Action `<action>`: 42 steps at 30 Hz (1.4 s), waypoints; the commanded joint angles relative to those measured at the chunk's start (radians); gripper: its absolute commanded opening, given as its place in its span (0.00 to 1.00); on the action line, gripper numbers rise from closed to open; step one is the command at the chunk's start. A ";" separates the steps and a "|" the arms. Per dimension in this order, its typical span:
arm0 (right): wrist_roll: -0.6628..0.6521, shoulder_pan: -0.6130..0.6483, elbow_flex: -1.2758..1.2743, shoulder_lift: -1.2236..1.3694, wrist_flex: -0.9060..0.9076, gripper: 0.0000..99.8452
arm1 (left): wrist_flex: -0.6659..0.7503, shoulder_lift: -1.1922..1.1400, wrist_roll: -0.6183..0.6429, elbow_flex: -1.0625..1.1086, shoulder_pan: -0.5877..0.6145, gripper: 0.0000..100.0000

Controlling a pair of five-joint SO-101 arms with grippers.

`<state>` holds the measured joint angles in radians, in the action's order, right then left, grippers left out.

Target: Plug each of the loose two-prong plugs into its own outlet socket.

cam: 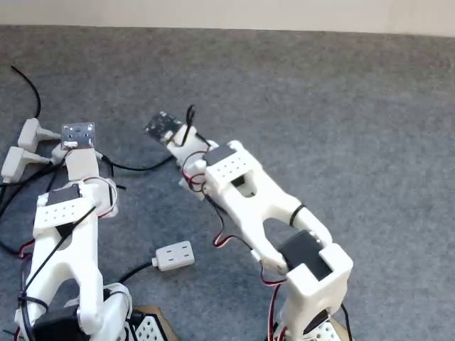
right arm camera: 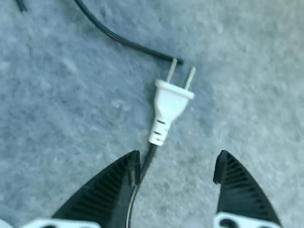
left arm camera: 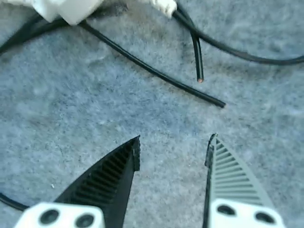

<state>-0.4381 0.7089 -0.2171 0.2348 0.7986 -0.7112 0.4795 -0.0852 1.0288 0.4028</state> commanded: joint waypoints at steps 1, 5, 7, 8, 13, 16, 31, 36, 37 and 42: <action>-0.005 0.012 0.005 0.010 -0.061 0.24 | 0.017 0.016 -0.017 -0.005 -0.018 0.23; 0.048 -0.001 -0.005 0.097 -0.110 0.24 | 0.017 0.016 -0.017 -0.004 -0.018 0.23; 0.064 -0.001 -0.001 0.137 -0.127 0.24 | 0.017 0.016 -0.017 -0.004 -0.018 0.23; 0.066 0.001 0.010 0.154 -0.127 0.24 | 0.017 0.016 -0.017 -0.004 -0.018 0.23; 0.066 -0.001 0.028 0.182 -0.125 0.21 | 0.017 0.016 -0.017 -0.004 -0.018 0.23; 0.066 -0.008 0.030 0.179 -0.096 0.04 | 0.020 0.016 -0.017 0.007 -0.018 0.23; 0.071 -0.194 0.268 -0.209 0.484 0.01 | 0.031 0.016 -0.017 0.010 -0.018 0.23; 0.064 -0.179 0.024 -0.544 0.492 0.01 | 0.025 0.018 -0.018 -0.016 -0.019 0.23; 0.064 -0.166 -0.058 -0.615 0.467 0.01 | 0.011 0.018 -0.018 -0.035 -0.019 0.23; 0.071 -0.120 -0.535 -1.012 0.242 0.01 | -0.195 0.024 -0.091 -0.186 -0.124 0.24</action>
<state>-0.3767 0.5677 -0.5025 -0.5094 1.1715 -0.7971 0.4795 -0.1250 0.9444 0.3629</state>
